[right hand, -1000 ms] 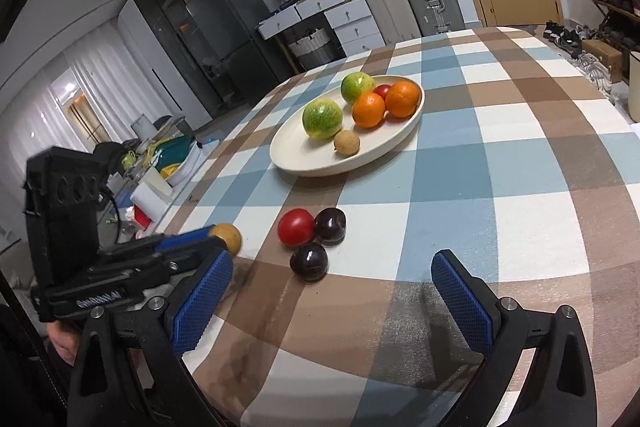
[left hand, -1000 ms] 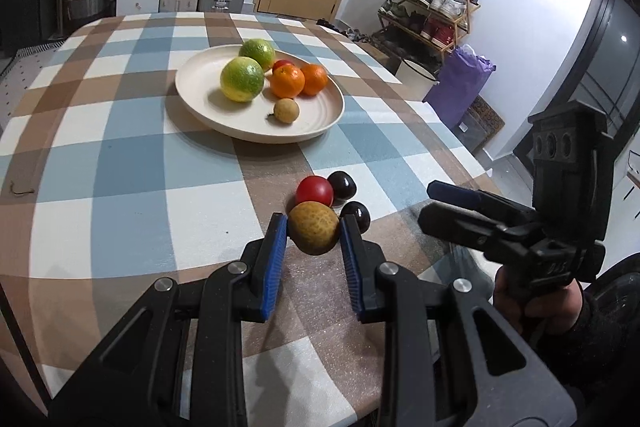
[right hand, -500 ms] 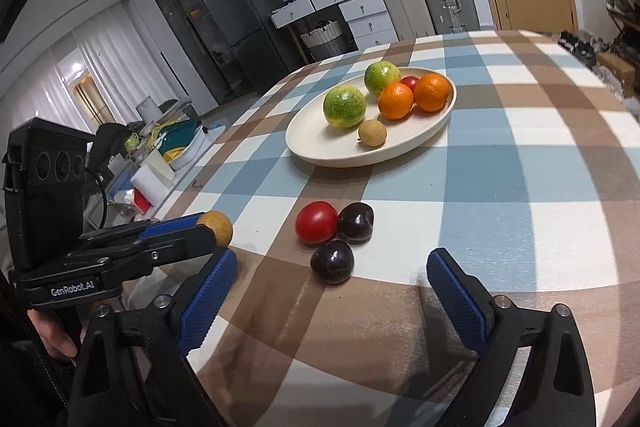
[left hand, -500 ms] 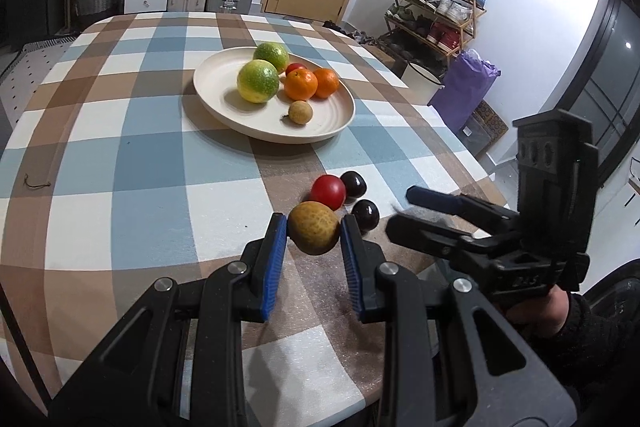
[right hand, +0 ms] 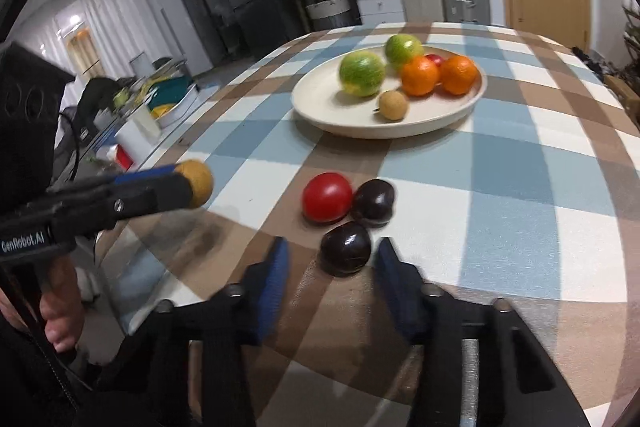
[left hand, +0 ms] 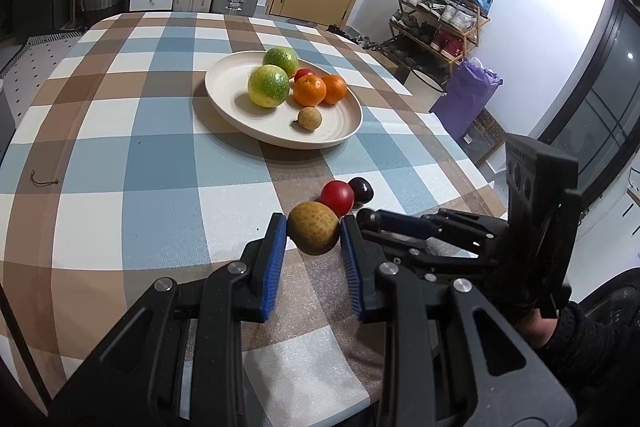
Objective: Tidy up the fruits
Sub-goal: 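Grasp the brown round fruit with the left tool while the right tool grasps a dark plum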
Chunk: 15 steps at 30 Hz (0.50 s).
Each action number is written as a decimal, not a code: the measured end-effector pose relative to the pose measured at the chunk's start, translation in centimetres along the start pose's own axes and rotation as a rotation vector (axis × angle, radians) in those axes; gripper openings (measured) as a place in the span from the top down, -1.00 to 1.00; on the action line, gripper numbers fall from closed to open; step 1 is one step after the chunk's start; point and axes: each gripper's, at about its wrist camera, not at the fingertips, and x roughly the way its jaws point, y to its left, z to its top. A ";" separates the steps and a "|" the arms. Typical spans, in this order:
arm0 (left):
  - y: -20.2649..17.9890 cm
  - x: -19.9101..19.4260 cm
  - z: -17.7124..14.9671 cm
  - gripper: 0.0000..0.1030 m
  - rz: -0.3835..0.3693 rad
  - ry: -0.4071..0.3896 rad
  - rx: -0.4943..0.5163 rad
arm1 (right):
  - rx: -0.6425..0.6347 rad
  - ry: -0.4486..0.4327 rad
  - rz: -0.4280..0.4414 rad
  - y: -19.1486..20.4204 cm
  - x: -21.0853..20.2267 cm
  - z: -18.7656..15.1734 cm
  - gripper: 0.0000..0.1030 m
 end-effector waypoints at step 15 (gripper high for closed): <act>-0.6 0.7 2.0 0.52 -0.038 0.004 0.001 | 0.029 -0.091 0.033 -1.4 -2.2 0.6 0.52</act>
